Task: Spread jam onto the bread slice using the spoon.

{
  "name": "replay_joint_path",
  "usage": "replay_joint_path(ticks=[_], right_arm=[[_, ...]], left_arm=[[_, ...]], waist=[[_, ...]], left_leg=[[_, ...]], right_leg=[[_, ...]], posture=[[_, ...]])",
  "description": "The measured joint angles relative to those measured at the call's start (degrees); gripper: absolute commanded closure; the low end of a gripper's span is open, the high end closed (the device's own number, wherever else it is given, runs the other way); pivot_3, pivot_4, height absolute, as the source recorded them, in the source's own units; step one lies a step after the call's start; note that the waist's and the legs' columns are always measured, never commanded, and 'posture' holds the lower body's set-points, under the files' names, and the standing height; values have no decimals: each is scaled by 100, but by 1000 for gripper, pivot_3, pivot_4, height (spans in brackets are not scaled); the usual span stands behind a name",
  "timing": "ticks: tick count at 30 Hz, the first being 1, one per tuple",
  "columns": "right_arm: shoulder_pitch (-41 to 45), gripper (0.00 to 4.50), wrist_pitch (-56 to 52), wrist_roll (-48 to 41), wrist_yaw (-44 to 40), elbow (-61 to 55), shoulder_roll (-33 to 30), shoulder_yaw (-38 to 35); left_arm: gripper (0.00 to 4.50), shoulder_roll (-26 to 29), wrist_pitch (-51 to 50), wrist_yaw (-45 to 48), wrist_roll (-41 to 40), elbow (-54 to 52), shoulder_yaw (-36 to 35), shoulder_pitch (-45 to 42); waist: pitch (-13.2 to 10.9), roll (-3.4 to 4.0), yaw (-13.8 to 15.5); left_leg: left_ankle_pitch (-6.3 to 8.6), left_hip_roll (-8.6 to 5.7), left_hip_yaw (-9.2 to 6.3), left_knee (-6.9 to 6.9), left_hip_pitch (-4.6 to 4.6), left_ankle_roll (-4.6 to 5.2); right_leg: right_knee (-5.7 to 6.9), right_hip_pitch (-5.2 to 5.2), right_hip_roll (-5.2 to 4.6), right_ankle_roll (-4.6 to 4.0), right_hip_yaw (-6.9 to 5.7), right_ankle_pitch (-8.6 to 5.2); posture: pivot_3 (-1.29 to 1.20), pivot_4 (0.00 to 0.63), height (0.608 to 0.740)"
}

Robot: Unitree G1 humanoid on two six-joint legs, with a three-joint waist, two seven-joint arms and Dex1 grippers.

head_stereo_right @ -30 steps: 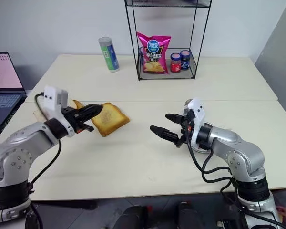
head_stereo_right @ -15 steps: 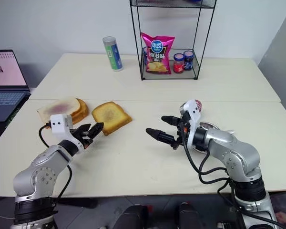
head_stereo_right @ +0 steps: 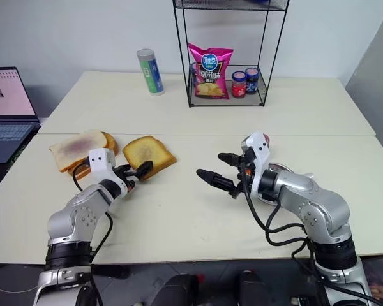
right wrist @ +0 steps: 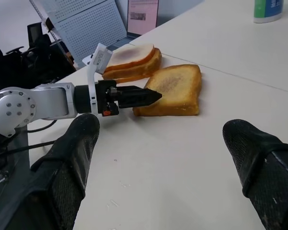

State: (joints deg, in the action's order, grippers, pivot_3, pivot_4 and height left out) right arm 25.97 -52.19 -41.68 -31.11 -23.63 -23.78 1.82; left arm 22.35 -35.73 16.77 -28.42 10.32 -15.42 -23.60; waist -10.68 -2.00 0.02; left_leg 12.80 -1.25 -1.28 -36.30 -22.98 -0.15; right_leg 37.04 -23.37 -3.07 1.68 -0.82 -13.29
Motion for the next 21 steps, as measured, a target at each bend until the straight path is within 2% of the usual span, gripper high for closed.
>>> replay_joint_path(ticks=[2, 5, 9, 21], right_arm=[[-5, 0, 0, 0, 8, 0, -9, -8], [-6, 0, 0, 0, 14, -2, -17, -14], [-20, 0, 0, 0, 21, -25, -21, -55], [-48, 0, 19, 1, 18, -32, -26, -59]], left_arm=[[16, 3, -47, 96, 17, 77, 45, -48], [411, 37, -113, 193, 135, 104, 143, -97], [1260, 114, -89, 248, 376, 147, 239, -106], [3333, 133, -2, 403, 629, 165, 357, -120]], waist=[[0, 0, 4], [2, 3, 23], [4, 5, 25], [4, 6, 24]], left_leg=[[0, -1, -1, -3, 2, 0], [0, -3, -3, -8, 2, 0], [0, -4, -3, -9, 3, 1], [0, -3, -4, -9, 2, 1]], right_leg=[[-1, 5, 0, 1, 0, 0], [-4, 9, -1, 4, 0, 1], [-4, 10, -2, 4, 1, 2], [-4, 10, -3, 4, 1, 2]], posture=[[0, 150, 740], [0, 150, 740], [0, 150, 740], [0, 150, 740]])
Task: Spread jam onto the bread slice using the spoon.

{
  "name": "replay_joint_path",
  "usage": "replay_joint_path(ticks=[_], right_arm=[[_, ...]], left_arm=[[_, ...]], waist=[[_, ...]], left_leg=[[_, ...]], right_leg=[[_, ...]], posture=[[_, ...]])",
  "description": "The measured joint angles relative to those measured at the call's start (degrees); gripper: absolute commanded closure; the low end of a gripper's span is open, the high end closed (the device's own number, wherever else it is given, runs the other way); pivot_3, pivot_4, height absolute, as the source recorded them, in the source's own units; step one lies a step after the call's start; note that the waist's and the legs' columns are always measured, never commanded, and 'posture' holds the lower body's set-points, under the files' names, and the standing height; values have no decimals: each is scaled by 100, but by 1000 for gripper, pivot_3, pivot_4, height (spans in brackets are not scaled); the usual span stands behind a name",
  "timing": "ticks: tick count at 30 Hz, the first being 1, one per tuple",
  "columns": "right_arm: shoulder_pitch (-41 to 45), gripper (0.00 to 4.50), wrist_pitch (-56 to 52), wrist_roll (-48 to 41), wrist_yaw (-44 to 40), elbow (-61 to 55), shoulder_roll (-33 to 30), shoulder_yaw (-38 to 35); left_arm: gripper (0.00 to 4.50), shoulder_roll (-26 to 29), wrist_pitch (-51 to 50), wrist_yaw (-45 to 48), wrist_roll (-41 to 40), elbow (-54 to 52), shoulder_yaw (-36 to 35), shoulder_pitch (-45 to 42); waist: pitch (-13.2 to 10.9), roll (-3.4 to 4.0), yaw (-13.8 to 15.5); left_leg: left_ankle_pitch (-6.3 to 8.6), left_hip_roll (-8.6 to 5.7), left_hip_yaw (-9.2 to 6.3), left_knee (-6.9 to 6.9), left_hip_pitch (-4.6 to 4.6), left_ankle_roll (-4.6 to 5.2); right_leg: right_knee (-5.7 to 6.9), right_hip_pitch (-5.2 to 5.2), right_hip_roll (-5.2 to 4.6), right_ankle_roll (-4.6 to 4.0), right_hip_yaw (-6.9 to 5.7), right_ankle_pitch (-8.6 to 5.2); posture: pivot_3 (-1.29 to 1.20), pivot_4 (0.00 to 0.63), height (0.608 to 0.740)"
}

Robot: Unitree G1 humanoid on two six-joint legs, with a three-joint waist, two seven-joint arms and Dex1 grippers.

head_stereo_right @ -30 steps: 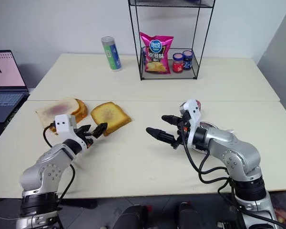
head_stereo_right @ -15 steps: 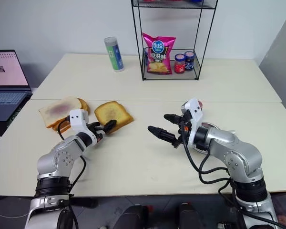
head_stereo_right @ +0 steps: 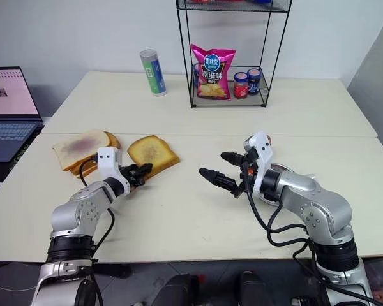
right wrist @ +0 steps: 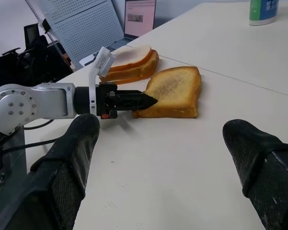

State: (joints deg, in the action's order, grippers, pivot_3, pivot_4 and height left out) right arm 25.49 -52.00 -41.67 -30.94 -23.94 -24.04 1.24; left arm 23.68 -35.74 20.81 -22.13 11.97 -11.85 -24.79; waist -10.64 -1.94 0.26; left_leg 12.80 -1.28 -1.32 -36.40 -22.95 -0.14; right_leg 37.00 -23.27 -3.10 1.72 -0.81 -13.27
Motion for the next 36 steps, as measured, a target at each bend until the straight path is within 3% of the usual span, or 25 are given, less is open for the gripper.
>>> replay_joint_path(ticks=[5, 9, 16, 19, 23, 34, 36], right_arm=[[1, 0, 0, -5, -27, 1, -174, -119], [0, 0, -51, -84, -163, 1, -529, -346], [-197, 0, -322, -534, -312, -261, -950, -654], [-348, 0, -458, -750, -333, -459, -1165, -842], [-408, 0, -556, -963, -265, -568, -1185, -920], [-457, 0, -742, -1304, -150, -788, -1177, -756], [-451, 0, -739, -1300, -141, -788, -1145, -654]], left_arm=[[4151, 5, -119, 8, -8, -112, 2, -25], [4490, 127, -308, 137, -25, -276, 48, -29], [4490, 261, -1176, 720, -624, -1138, 105, -30], [4490, 971, -1985, 1447, -1373, -2258, 226, 148], [4490, 1140, -2409, 1760, -1803, -2897, 434, 274], [4490, 1252, -1607, 1738, -697, -2328, 1583, 608], [3832, 1155, -1362, 1734, -512, -2134, 1652, 562]], waist=[[0, 0, 0], [0, 0, -2], [-3, -3, -4], [-11, -12, -37], [-12, -6, -40], [-13, -7, -21], [-13, -6, -16]], left_leg=[[0, 0, 0, 0, -1, 0], [0, 0, -1, 0, -3, 0], [1, 1, -4, 1, -14, 2], [1, 3, -2, 1, -29, 1], [1, 5, 1, 3, -18, 2], [1, 4, 1, 1, -15, 2], [1, 4, -1, 2, -15, 2]], right_leg=[[-1, 0, 0, 11, 0, -6], [-2, -1, 0, 9, -1, -5], [-9, -6, -1, 7, -3, -5], [-6, -24, 1, 0, -2, -3], [-3, -20, 3, 20, 1, -18], [-8, -13, 1, 16, 2, -20], [-8, -12, 1, 13, 0, -18]], posture=[[0, 150, 740], [0, 150, 740], [0, 150, 740], [0, 150, 740], [0, 150, 740], [0, 150, 740], [0, 150, 740]])
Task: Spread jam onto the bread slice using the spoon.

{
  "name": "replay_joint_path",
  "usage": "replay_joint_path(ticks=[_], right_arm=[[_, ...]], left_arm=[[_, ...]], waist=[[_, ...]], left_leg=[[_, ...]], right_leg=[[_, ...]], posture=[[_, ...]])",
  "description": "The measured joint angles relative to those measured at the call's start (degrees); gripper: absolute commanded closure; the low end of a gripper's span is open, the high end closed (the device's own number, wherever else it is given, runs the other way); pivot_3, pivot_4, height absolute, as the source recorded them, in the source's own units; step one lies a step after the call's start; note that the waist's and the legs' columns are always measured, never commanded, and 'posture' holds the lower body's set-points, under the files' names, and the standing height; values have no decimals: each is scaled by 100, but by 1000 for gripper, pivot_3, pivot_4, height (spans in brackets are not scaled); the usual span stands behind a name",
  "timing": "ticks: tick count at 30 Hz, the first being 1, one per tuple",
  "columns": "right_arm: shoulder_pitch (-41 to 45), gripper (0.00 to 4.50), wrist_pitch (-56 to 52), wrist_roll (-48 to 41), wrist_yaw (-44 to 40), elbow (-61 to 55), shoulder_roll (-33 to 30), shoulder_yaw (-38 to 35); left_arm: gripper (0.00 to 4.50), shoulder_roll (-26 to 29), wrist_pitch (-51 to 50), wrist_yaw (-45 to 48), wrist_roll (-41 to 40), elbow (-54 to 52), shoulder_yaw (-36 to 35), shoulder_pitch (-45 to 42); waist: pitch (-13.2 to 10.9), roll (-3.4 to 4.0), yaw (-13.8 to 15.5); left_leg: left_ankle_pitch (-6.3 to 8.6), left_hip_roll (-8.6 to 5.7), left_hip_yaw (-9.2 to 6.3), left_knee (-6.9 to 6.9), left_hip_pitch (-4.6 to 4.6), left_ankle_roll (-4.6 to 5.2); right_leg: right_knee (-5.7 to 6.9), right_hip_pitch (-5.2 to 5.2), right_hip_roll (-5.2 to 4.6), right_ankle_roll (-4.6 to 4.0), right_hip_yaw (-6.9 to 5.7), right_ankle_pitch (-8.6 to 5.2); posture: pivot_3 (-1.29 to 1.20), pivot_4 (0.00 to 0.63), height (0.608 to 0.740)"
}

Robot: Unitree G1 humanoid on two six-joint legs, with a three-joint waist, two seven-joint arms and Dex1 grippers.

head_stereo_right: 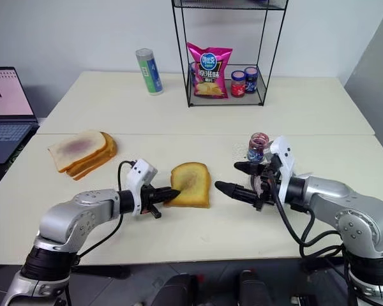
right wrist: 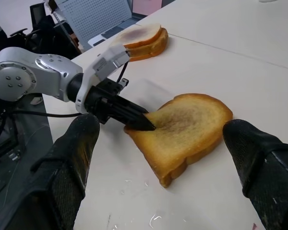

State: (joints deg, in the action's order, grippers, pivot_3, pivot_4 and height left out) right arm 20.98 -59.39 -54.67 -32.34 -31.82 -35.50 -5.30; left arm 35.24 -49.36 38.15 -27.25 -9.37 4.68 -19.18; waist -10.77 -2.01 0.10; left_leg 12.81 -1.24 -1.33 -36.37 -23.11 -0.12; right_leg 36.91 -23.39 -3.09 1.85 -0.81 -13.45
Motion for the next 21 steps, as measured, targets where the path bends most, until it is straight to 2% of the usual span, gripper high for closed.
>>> replay_joint_path(ticks=[1, 6, 10, 19, 21], right_arm=[[0, 0, 0, 0, 6, 0, 26, 46], [0, 0, 16, 2, 11, 1, 50, 118], [-31, 0, 81, 48, 6, 6, 51, 152], [-281, 0, 262, 220, 12, 25, 207, 311], [-301, 0, 272, 244, -19, 25, 214, 399]], left_arm=[[3736, -51, 65, 8, 44, 67, 8, -21], [2555, -94, 191, 2, 180, 113, 4, -63], [1800, -17, 183, 11, 178, 75, -109, -7], [26, 892, -276, 230, -127, -671, -1042, 780], [10, 1105, -320, 307, -198, -803, -1210, 787]], waist=[[0, 0, 1], [0, 0, 14], [0, 0, 9], [-4, 5, -20], [-4, 5, -2]], left_leg=[[0, 0, 0, 0, 0, 0], [0, 0, 0, -3, 0, 0], [0, 1, -1, -2, 0, 0], [0, 6, 2, 7, -2, 0], [0, 5, 1, 5, -2, 0]], right_leg=[[1, 0, -1, 0, 0, 0], [0, 1, -1, 7, 0, -2], [1, 0, -1, 6, -1, -2], [3, -12, -1, 2, -3, -6], [3, -10, -1, 1, -4, -6]], posture=[[0, 150, 740], [0, 150, 740], [0, 150, 740], [0, 150, 740], [0, 150, 740]])
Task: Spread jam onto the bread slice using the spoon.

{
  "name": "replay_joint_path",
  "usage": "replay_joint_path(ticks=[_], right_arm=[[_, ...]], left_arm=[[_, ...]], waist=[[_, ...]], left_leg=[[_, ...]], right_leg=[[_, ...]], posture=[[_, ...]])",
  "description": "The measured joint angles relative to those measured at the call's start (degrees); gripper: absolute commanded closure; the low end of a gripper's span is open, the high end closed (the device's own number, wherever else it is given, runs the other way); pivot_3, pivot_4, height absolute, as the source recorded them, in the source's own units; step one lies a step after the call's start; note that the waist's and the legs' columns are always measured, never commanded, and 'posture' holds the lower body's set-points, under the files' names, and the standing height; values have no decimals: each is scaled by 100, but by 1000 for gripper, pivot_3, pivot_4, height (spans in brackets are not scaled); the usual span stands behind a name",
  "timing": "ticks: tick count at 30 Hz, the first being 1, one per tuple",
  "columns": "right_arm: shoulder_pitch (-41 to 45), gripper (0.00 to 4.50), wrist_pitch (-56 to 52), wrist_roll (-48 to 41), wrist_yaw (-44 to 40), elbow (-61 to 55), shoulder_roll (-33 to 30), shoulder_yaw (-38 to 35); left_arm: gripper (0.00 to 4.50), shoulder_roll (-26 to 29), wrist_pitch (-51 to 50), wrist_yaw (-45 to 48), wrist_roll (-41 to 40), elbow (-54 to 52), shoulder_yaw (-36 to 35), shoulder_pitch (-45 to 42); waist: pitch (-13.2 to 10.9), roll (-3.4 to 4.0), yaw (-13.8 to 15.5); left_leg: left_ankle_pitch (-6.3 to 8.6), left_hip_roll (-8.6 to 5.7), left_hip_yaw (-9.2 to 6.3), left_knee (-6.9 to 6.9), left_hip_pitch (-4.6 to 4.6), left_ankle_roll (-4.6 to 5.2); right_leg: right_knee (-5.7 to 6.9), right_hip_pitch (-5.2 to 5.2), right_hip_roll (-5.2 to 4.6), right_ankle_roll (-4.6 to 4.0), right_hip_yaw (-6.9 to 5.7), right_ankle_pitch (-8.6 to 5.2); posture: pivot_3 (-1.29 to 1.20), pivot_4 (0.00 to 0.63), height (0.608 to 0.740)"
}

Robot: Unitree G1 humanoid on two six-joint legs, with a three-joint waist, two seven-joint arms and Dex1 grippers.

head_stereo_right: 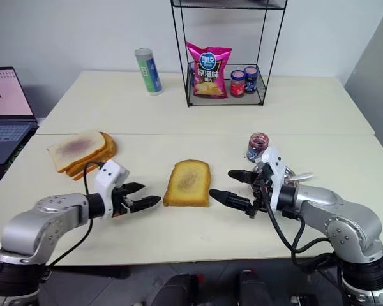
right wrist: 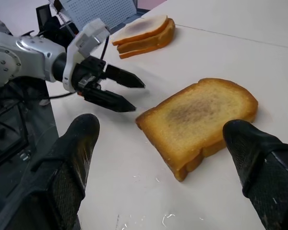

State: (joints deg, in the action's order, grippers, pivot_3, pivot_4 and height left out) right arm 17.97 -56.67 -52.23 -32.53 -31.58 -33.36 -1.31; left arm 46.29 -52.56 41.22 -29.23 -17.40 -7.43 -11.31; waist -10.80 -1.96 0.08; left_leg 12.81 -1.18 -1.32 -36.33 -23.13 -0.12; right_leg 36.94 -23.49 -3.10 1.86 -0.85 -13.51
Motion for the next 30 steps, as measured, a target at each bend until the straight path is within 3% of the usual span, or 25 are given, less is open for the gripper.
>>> replay_joint_path(ticks=[3, 5, 9, 15, 21, 25, 30], right_arm=[[-62, 0, -2, -43, -168, 0, -169, 25], [-309, 0, -3, -42, -629, 2, -732, 16], [-480, 0, 47, 24, -797, 27, -910, -97], [-1282, 0, -30, -316, -339, -68, -995, -1346], [-2752, 0, 110, -264, 409, -126, -489, -2753], [-2382, 0, 458, -299, 1204, 598, 268, -3293], [-1763, 0, 666, -302, 1398, 1907, 726, -3286]], left_arm=[[10, 218, -35, 182, -101, -145, -128, -51], [10, 342, 177, 476, -77, -124, 57, -303], [10, 318, 516, 722, -10, -85, 312, -742], [10, 63, 939, 1490, -109, 56, 833, -1424], [10, -589, 1706, 1602, 285, 316, 1431, -2113], [10, -927, 2189, 1738, 591, 379, 1898, -2271], [10, -1283, 2554, 1639, 986, 446, 2276, -2298]], waist=[[0, 0, 26], [-1, -1, 66], [-1, -1, 89], [-1, -2, 117], [2, -1, 121], [1, 1, 16], [-2, 12, -5]], left_leg=[[0, -3, 1, -2, 1, 0], [0, -6, -1, -4, -5, 1], [0, -4, 1, -4, -3, 0], [1, -5, 3, -3, -12, 0], [0, -9, 2, -18, -16, 1], [0, 0, 14, -44, -7, 4], [-3, -2, 17, -47, 6, 10]], right_leg=[[-7, 6, -2, 0, 2, 0], [-12, 6, -3, -7, 0, -4], [-5, 4, -2, -27, 0, -16], [-7, 3, 0, -1, 1, -1], [-4, 8, 4, 16, 3, 3], [1, 13, 10, -5, 14, 12], [1, 29, 12, -11, 19, 9]], posture=[[0, 150, 740], [0, 150, 740], [0, 150, 740], [0, 150, 740], [0, 150, 740], [0, 150, 740], [0, 150, 740]])
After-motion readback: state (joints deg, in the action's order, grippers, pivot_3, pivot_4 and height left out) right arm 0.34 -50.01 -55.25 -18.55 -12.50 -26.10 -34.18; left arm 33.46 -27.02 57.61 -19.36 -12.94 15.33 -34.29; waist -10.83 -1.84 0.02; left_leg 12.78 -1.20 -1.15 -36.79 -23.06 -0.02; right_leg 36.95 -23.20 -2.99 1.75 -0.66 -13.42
